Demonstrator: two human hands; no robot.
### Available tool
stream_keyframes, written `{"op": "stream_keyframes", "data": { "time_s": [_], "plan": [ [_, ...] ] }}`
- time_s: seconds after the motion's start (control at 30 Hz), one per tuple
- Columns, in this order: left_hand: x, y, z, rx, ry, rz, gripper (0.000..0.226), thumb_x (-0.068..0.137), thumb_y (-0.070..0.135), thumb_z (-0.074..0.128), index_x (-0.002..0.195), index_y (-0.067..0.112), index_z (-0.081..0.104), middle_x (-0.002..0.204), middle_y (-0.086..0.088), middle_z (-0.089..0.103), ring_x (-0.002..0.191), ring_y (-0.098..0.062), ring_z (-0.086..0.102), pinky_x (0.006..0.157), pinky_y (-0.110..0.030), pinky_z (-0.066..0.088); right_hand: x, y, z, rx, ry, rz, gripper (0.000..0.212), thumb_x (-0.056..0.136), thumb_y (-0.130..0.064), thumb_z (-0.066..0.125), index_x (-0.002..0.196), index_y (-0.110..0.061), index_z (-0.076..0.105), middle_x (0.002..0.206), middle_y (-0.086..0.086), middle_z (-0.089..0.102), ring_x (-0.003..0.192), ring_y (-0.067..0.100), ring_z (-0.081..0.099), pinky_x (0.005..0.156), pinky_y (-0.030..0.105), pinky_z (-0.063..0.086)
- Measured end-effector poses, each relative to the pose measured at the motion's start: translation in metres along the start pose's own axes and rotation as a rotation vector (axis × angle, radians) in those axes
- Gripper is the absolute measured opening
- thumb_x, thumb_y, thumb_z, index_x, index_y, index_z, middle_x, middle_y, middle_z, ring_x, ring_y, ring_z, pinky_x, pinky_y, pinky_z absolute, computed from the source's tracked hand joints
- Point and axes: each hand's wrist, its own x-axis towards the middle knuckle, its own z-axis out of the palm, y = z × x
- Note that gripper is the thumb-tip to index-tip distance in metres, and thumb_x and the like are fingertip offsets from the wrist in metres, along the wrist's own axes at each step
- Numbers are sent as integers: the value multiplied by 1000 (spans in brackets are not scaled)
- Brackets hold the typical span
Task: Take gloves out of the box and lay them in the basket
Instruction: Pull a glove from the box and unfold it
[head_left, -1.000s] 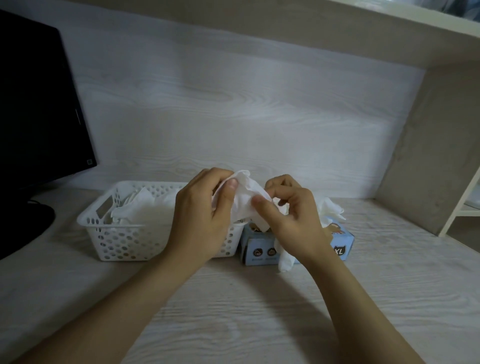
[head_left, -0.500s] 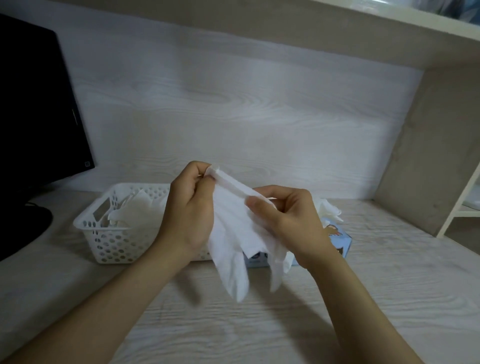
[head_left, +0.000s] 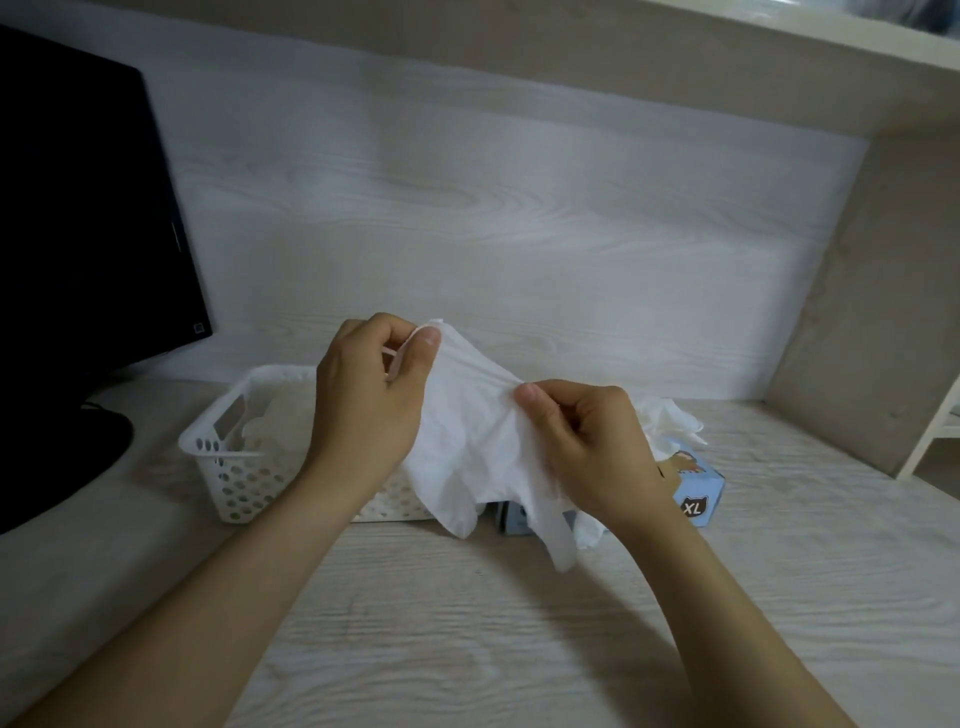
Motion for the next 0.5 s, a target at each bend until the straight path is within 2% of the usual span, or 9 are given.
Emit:
{"op": "stream_keyframes", "data": {
  "time_s": [0.07,0.13,0.23,0.33,0.4,0.47,0.5],
  "plan": [
    [5,-4,-3,7,13,-9,24,103,41,63,90,21,68,85,8,69,77,-5,63,70,-26,47,-2,-7,-4,138,-78,87,17,102,-33,70,95,-23,83,70,8,76,62,24,69,54,37,49],
    [10,-7,-7,-13,16,-19,24,101,40,66,88,20,70,72,9,68,64,-4,60,61,-21,42,-3,-11,-7,212,-106,148,13,100,-23,73,93,-18,83,75,8,78,66,21,73,57,32,53],
    [17,-10,-14,-34,14,-43,22,99,39,70,88,20,73,71,9,72,63,-3,63,64,-24,46,1,-10,-5,236,42,205,18,100,-16,68,90,-19,82,78,4,79,71,11,72,64,27,54],
    [24,-17,-21,-14,-29,-81,17,98,37,72,90,23,73,74,9,74,67,-7,68,68,-37,59,8,-6,5,195,189,231,16,99,-24,70,88,-22,81,76,4,78,67,9,66,66,32,53],
    [26,-20,-26,20,-59,-78,13,99,35,71,93,23,71,78,7,76,73,-12,72,71,-48,62,15,-6,13,119,252,205,14,96,-26,70,87,-25,80,73,6,76,64,10,64,64,32,52],
    [27,-23,-31,64,-52,-50,9,101,29,68,105,24,62,80,1,75,75,-18,71,70,-51,61,26,-9,20,-34,294,151,11,95,-31,69,90,-28,79,67,-1,72,58,5,62,57,22,48],
    [27,-24,-34,76,-45,-51,15,102,23,66,110,25,53,79,-5,72,73,-22,69,68,-51,61,32,-11,24,-116,296,132,11,96,-34,69,92,-28,78,67,-4,72,58,5,63,54,17,45]
  ]
}}
